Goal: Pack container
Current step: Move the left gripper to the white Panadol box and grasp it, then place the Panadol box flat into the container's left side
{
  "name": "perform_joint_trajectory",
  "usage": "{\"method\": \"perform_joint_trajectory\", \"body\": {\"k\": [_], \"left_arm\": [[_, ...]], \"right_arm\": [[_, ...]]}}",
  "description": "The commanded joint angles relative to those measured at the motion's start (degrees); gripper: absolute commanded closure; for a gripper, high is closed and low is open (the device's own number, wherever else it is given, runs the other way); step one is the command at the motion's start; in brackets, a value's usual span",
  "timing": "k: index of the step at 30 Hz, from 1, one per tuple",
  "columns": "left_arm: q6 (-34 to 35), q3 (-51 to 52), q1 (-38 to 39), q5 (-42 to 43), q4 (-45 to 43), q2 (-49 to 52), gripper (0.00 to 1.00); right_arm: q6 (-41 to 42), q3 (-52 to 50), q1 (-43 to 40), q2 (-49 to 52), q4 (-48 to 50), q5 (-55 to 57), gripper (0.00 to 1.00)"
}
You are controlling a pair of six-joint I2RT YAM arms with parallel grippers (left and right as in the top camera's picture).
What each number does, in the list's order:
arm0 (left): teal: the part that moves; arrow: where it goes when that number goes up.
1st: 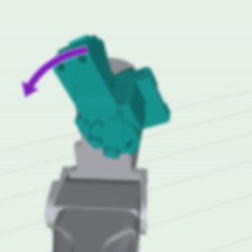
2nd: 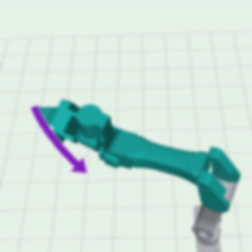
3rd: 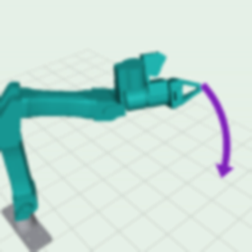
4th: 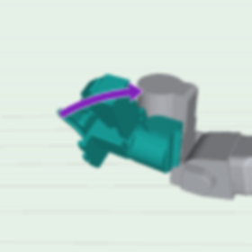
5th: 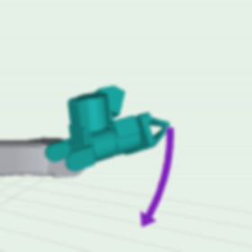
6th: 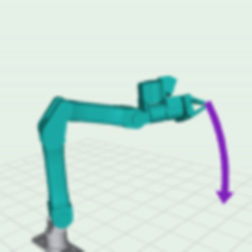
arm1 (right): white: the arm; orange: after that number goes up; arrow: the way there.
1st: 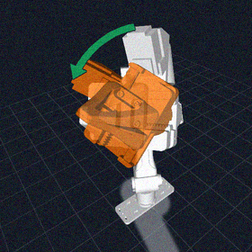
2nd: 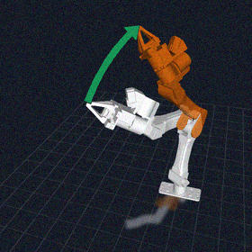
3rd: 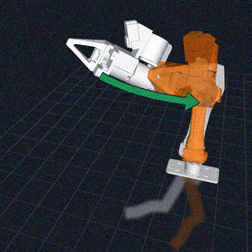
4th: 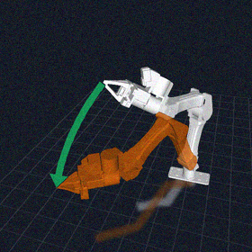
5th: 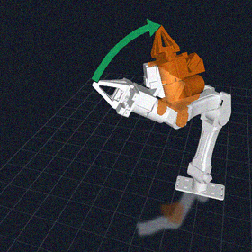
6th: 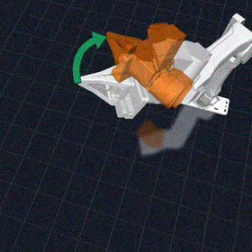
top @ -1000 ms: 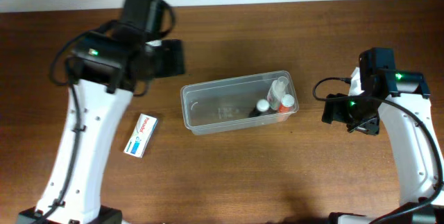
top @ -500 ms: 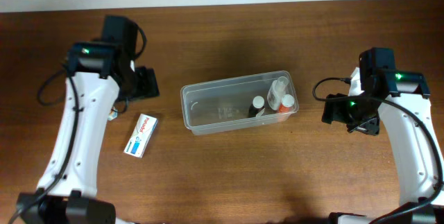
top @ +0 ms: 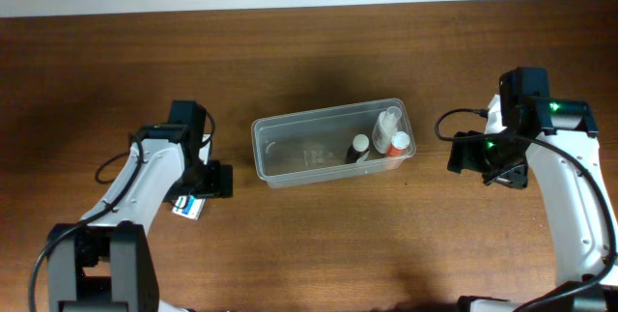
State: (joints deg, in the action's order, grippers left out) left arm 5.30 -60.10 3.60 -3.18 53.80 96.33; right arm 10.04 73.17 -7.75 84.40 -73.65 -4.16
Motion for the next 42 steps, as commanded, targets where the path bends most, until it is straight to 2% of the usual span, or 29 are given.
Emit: {"method": "perform_joint_trajectory", "body": {"k": [1,4,7,11,15,19,23,25,29,32,35,37,42], "left_arm": [[-4.11,0.55,-1.55,0.85,-1.81,2.32,0.01],[-4.07,0.55,-1.79,1.09,-2.95,3.8,0.02],[-4.07,0.61,-1.79,1.33,-3.21,4.74,0.1],[-4.04,1.25,-1.79,1.33,-4.5,5.42,0.11],[-4.04,1.25,-1.79,1.53,-4.52,6.25,0.43],[-4.04,1.25,-1.79,1.57,-4.33,6.34,0.48],[-4.0,1.25,-1.79,1.57,-4.28,6.34,0.59],[-3.58,1.14,-1.79,1.75,-3.91,6.29,0.6],[-3.34,-3.91,-1.79,2.23,2.95,6.25,0.63],[-3.17,-13.2,-1.7,5.64,9.94,5.95,0.67],[-3.28,-21.11,-0.11,6.86,12.66,4.72,0.67],[-7.02,-28.68,4.15,6.86,12.76,2.6,0.67],[-19.04,-34.25,13.66,6.86,11.67,1.66,0.67]], "right_arm": [[-0.57,0.04,-0.15,-0.04,-0.04,-0.57,0.17],[-0.57,0.04,-0.15,-0.04,-0.07,-0.57,0.17],[-0.57,0.04,-0.15,-0.04,-0.07,-0.57,0.17],[-0.57,0.04,-0.15,-0.04,-0.07,-0.57,0.17],[-0.59,0.04,-0.15,-0.04,-0.09,-0.57,0.17],[-0.59,0.04,-0.15,-0.04,-0.07,-0.57,0.17],[-0.59,0.04,-0.15,-0.04,-0.07,-0.55,0.17],[-0.59,0.04,-0.15,-0.04,-0.07,-0.57,0.17],[-0.59,0.04,-0.15,-0.04,-0.07,-0.57,0.17],[-0.57,0.04,-0.15,-0.04,-0.04,-0.57,0.17],[-0.57,0.04,-0.15,-0.04,-0.04,-0.57,0.17],[-0.57,0.04,-0.15,-0.04,-0.07,-0.57,0.17],[-0.59,0.04,-0.15,-0.04,-0.04,-0.55,0.17]]}}
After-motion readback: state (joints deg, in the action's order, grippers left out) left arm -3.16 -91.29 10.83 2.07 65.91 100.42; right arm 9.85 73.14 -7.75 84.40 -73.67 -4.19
